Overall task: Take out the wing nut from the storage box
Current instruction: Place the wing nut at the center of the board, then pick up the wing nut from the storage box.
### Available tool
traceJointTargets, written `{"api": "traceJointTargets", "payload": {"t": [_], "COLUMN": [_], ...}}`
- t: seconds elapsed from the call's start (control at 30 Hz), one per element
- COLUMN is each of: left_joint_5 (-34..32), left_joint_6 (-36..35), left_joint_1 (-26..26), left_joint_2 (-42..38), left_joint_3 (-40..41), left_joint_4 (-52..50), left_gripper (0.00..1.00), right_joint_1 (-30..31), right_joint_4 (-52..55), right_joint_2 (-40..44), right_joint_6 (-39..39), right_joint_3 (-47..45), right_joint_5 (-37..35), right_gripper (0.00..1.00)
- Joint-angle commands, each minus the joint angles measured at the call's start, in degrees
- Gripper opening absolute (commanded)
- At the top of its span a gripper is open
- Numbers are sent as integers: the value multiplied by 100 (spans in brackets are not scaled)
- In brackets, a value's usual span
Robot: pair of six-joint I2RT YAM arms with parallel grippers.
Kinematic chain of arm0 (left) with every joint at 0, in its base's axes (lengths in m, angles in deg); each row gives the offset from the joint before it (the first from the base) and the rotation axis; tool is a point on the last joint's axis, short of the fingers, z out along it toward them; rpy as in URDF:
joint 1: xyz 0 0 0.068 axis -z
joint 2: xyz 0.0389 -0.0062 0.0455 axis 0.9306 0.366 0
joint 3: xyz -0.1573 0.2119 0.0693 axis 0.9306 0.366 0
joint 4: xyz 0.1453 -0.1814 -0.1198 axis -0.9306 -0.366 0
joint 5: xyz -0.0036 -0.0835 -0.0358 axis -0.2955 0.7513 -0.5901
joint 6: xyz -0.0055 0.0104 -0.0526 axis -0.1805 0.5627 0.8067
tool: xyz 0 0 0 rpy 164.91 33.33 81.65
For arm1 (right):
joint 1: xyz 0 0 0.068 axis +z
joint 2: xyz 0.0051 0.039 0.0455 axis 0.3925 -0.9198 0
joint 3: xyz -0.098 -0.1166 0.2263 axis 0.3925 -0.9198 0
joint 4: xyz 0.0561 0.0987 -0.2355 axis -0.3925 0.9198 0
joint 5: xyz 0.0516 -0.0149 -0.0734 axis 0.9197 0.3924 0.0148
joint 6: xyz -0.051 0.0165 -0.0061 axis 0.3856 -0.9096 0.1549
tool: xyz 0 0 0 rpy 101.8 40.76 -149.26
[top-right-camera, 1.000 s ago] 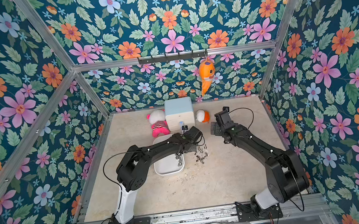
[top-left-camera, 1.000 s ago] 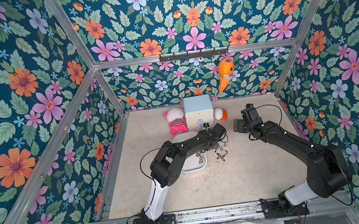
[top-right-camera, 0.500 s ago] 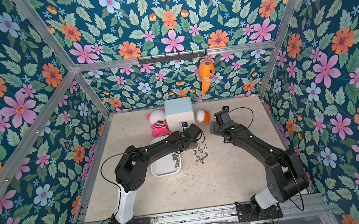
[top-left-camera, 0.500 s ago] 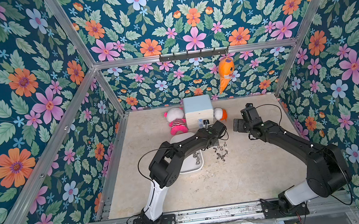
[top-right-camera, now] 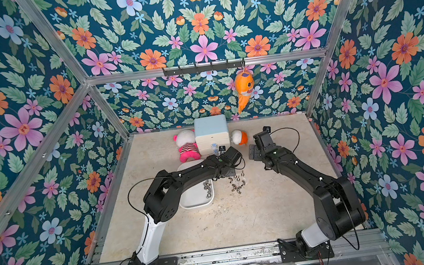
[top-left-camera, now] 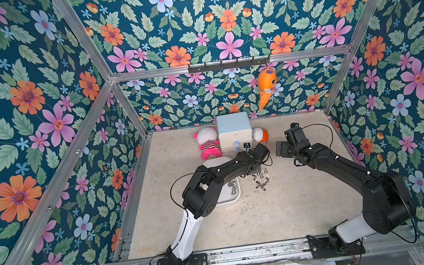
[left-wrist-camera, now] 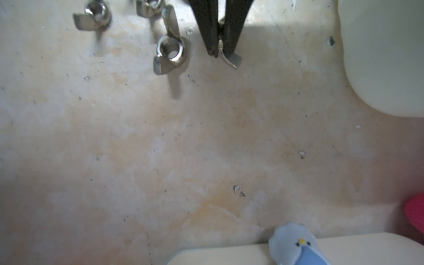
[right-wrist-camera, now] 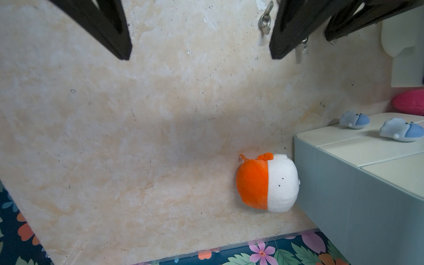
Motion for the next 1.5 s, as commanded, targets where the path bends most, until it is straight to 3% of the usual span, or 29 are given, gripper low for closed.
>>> {"api": "traceJointTargets", "payload": {"t": [0.0, 0.23, 0.4, 0.9, 1.23, 1.47], "left_joint_5": [139, 222, 143, -425, -638, -413], "left_joint_6": [36, 85, 97, -201, -312, -360], "left_joint_1": [6, 4, 0, -78, -418, -688], "left_joint_2": [-3, -31, -153, -1101, -2336, -2933], "left_joint_3": [13, 101, 168, 85, 1235, 2097], "left_joint_4": [78, 140, 189, -29, -70, 166], "left_gripper": [8, 11, 23, 26, 29, 35], "right_joint_1": [7, 11, 12, 12, 18, 43], "right_joint_4": [-18, -15, -20, 9, 17, 78], "right_joint_2": [35, 44, 50, 35, -9, -35], "right_joint_6": [1, 5, -3, -4, -3, 5], "right_joint_3": [-11, -29, -20, 15, 50, 102], "right_joint_5": [-79, -82, -79, -79, -36, -72], "right_gripper": [99, 99, 99, 99, 99, 99]}}
